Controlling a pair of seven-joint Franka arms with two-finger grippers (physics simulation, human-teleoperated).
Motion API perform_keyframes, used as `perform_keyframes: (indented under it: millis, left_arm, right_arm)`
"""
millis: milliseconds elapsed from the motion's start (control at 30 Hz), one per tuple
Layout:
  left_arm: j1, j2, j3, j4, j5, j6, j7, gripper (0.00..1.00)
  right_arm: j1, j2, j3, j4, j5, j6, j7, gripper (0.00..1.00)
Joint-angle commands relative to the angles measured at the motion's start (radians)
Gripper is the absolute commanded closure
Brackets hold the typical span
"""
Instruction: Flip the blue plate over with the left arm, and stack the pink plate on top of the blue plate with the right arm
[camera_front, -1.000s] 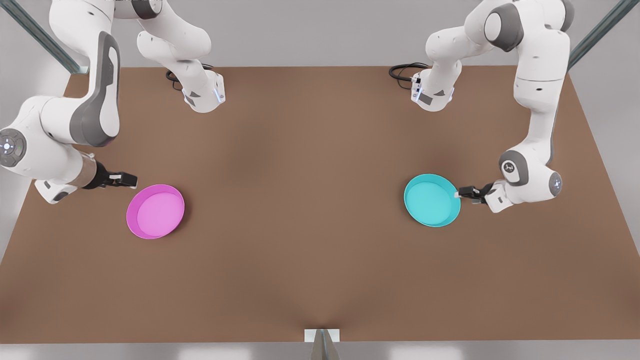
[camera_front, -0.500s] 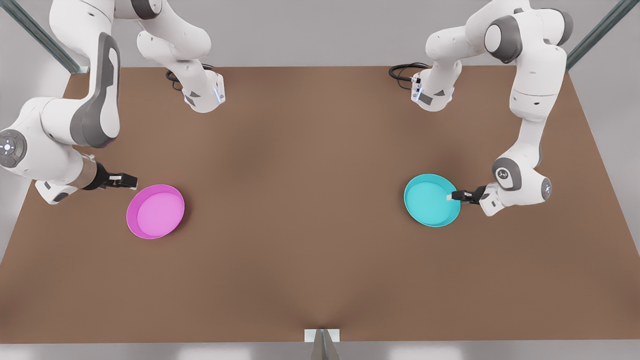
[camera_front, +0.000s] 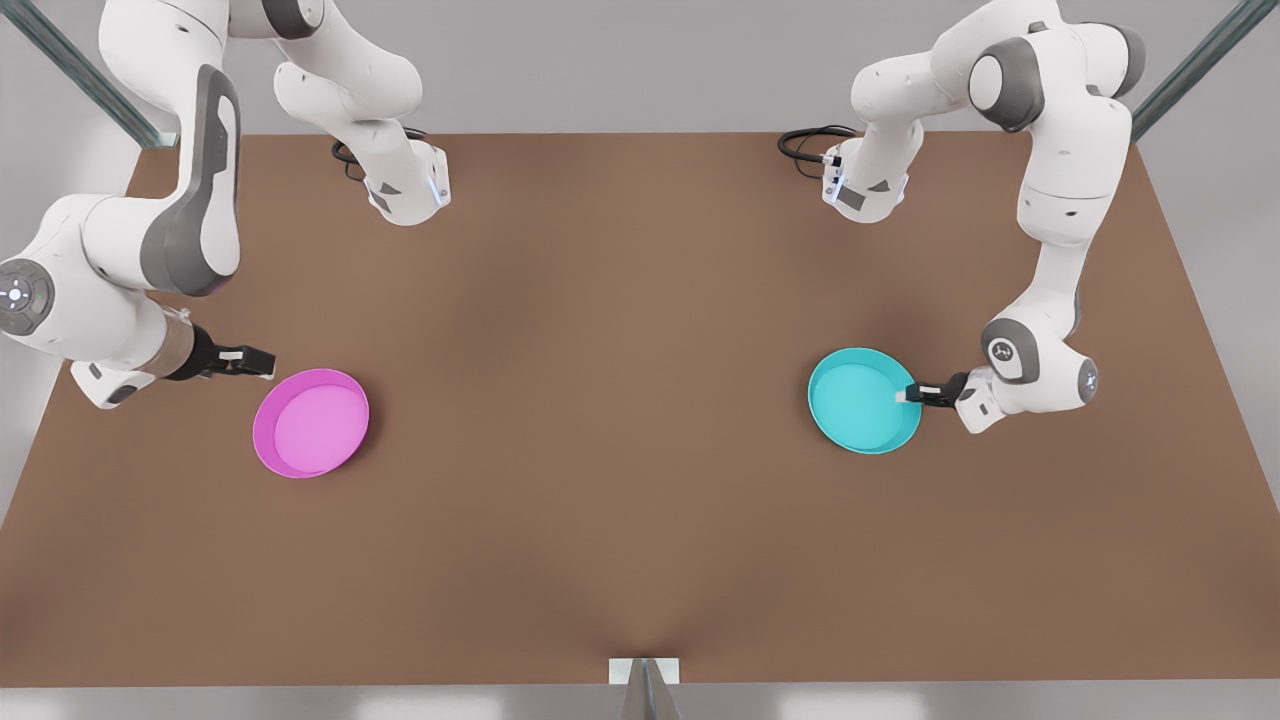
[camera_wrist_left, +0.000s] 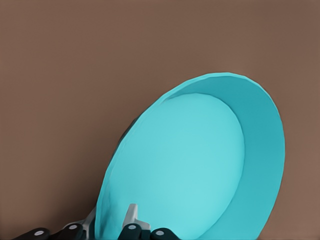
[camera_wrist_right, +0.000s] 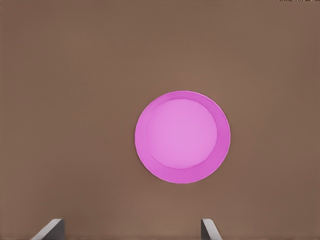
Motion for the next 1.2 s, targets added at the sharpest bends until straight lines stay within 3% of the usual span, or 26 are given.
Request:
perform_keyframes:
  millis: [0,367,1167]
  left_arm:
    - [0.000,0.001,0.000,0.002,0.000,0.001,-0.001,0.63]
    - [0.000,0.005,0.000,0.009,0.008,-0.004,0.000,0.71]
    - [0.000,-0.004,0.000,0.019,0.011,-0.024,0.002,0.79]
  right_arm:
    - [0.001,0.000,-0.001,0.000,0.000,0.000,0.001,0.00]
    - [0.002,-0.003,-0.001,0.002,0.000,0.002,-0.002,0.00]
    - [-0.001,-0.011,0.000,-0.002,-0.002,-0.014,-0.011,0.00]
